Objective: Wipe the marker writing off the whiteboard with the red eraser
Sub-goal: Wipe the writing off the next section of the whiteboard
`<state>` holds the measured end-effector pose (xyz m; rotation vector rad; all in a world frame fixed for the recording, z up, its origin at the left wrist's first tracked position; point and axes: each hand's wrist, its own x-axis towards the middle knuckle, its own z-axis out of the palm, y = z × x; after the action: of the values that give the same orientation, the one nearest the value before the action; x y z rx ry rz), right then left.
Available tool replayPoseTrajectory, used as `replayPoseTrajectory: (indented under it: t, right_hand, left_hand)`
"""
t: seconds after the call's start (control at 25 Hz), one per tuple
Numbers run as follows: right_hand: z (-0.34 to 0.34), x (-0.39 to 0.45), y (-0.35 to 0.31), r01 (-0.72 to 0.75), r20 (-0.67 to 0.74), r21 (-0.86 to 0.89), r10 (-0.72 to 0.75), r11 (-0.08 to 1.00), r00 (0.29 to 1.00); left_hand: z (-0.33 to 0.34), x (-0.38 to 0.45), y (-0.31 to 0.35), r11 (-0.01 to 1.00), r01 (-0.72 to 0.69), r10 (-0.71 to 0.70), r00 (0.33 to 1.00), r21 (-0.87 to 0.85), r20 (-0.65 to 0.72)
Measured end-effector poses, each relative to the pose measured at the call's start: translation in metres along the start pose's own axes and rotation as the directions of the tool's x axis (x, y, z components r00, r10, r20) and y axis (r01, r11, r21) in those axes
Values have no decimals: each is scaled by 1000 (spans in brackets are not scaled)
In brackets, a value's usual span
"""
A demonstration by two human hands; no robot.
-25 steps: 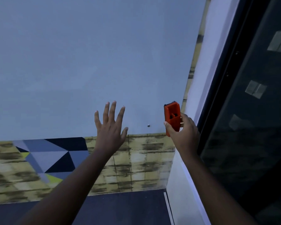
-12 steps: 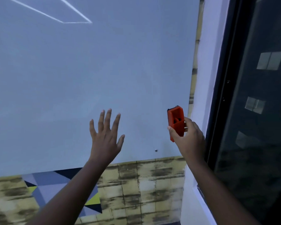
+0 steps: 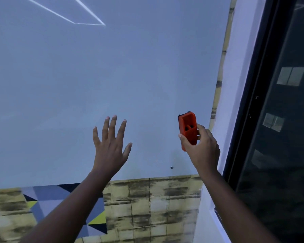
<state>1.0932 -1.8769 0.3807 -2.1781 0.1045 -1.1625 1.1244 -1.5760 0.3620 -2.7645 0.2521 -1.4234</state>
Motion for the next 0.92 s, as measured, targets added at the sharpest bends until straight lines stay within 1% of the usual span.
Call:
replayPoseTrajectory:
  t: [0.24, 0.32, 0.44, 0.48, 0.6, 0.8, 0.92]
  right_hand:
    - [22, 1, -9, 33, 59, 15, -34, 999, 998]
    - [40, -5, -19, 54, 112, 34, -58, 998, 992]
    - [74, -19, -49, 127, 228, 58, -137, 990, 964]
    - [90, -26, -67, 154, 261, 65, -166, 986, 951]
    - [126, -46, -110, 192, 315, 99, -214, 976, 925]
    - [198, -108, -225, 257, 389, 231, -331, 938, 859]
    - [237, -153, -297, 285, 410, 305, -396, 909, 822]
  left_hand:
    - [11, -15, -26, 996, 86, -86, 995, 17, 40]
    - [8, -22, -36, 992, 121, -122, 992, 34, 28]
    - [1, -40, -67, 978, 196, -197, 980, 68, 6]
    - [-2, -52, -86, 968, 233, -234, 972, 89, 3]
    - [-12, -85, -139, 952, 274, -275, 961, 140, -8]
    - [-64, -143, -274, 884, 401, -407, 913, 239, -22]
    - [-101, -184, -351, 844, 444, -457, 889, 300, -30]
